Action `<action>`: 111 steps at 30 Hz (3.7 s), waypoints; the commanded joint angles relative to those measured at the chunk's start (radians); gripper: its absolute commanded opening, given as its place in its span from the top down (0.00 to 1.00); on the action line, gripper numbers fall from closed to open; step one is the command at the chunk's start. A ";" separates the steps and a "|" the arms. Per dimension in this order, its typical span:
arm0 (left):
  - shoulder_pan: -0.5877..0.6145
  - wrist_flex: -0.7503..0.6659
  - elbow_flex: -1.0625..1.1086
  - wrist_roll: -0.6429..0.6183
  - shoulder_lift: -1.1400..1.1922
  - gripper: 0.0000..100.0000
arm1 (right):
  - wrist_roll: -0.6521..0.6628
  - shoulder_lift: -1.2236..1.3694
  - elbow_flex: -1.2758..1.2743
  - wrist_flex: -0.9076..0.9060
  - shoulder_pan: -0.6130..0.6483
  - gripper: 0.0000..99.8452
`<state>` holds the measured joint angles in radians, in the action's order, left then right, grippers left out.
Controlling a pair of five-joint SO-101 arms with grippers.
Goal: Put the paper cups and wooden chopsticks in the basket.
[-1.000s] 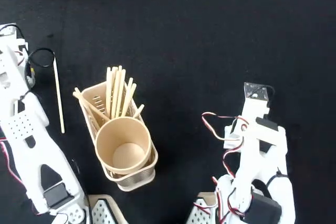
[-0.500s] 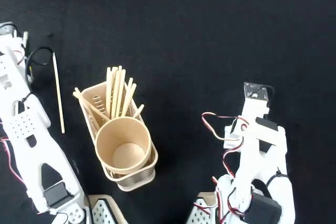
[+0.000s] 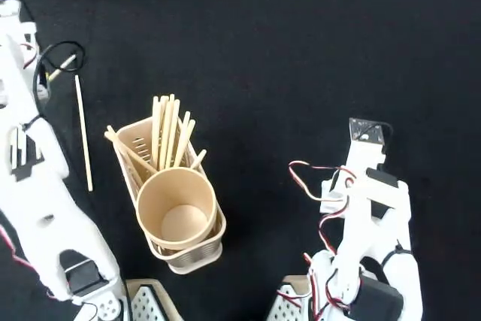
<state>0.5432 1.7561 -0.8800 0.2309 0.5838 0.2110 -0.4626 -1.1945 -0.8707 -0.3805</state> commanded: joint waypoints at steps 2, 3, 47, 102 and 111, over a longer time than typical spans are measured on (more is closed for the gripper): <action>-0.042 0.003 0.274 -0.006 -0.468 0.97 | 0.006 -0.010 -0.005 0.006 -0.005 0.62; -0.042 0.002 0.325 -0.006 -0.535 0.97 | 0.006 -0.010 -0.005 0.005 -0.005 0.62; -0.694 -0.744 1.353 -0.405 -1.898 0.97 | 0.006 -0.012 -0.005 0.003 -0.009 0.62; 0.104 -0.433 0.837 0.097 -0.744 0.81 | 0.006 -0.010 -0.005 0.003 -0.008 0.62; 0.159 -0.437 0.519 0.109 -0.311 0.81 | 0.006 -0.010 -0.005 0.003 -0.006 0.62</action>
<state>0.6905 1.3188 -0.1834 0.3261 0.1174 0.2110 -0.4626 -1.1945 -0.8707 -0.3790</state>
